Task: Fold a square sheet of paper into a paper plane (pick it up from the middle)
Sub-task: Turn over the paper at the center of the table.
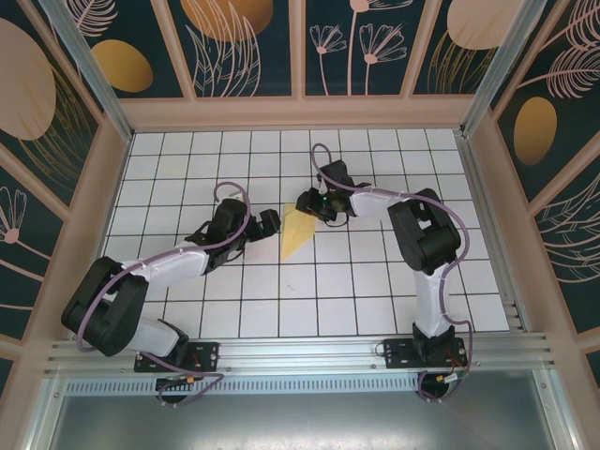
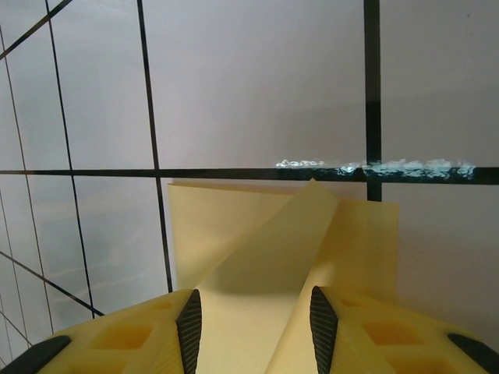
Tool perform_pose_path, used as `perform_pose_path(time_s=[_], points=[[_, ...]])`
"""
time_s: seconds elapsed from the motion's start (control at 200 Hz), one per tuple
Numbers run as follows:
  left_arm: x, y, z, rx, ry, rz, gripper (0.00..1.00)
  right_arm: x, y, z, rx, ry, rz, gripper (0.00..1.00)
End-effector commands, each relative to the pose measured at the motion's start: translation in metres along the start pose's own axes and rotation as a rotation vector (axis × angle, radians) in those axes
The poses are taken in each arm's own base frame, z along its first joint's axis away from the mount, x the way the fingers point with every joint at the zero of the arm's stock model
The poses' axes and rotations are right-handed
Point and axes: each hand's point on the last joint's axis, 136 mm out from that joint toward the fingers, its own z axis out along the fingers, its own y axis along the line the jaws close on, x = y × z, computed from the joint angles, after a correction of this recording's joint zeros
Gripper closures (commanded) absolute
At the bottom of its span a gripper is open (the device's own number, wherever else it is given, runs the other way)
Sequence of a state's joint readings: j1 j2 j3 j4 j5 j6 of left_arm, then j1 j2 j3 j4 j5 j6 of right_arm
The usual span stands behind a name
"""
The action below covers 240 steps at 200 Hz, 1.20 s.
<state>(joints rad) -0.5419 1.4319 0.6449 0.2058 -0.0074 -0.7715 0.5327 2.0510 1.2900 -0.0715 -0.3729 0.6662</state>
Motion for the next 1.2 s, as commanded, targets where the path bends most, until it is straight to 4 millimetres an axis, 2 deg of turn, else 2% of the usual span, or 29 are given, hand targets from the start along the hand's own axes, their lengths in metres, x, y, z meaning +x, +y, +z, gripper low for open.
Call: perform_pose_path(time_s=[0.0, 0.265, 0.28, 0.335, 0.685, 0.776, 0.891, 1.001, 1.196], points=[[0.001, 0.002, 0.003, 0.011, 0.000, -0.013, 0.02, 0.000, 0.001, 0.007, 0.016, 0.013, 0.019, 0.55], [0.003, 0.004, 0.003, 0.014, 0.012, -0.015, 0.01, -0.003, 0.017, 0.005, -0.056, 0.012, 0.005, 0.56], [0.003, 0.004, 0.003, 0.014, 0.013, -0.016, 0.01, 0.004, 0.022, 0.007, -0.061, 0.025, -0.005, 0.57], [0.003, 0.004, 0.003, 0.015, 0.013, -0.017, 0.01, 0.005, 0.026, 0.006, -0.075, 0.028, -0.010, 0.57], [0.009, 0.005, 0.005, 0.037, 0.034, -0.034, 0.01, 0.022, 0.032, 0.012, -0.133, 0.083, -0.019, 0.60], [0.010, 0.003, 0.005, 0.052, 0.040, -0.042, 0.01, 0.027, 0.031, 0.015, -0.134, 0.088, -0.039, 0.64], [0.011, 0.001, 0.004, 0.074, 0.054, -0.054, 0.01, 0.028, 0.031, 0.014, -0.141, 0.081, -0.061, 0.77], [0.012, -0.003, 0.001, 0.115, 0.067, -0.069, 0.02, 0.018, 0.046, 0.001, -0.193, 0.036, -0.102, 0.91], [0.012, -0.024, -0.013, 0.278, 0.102, -0.104, 0.01, 0.002, 0.082, -0.042, -0.346, -0.049, -0.167, 1.00]])
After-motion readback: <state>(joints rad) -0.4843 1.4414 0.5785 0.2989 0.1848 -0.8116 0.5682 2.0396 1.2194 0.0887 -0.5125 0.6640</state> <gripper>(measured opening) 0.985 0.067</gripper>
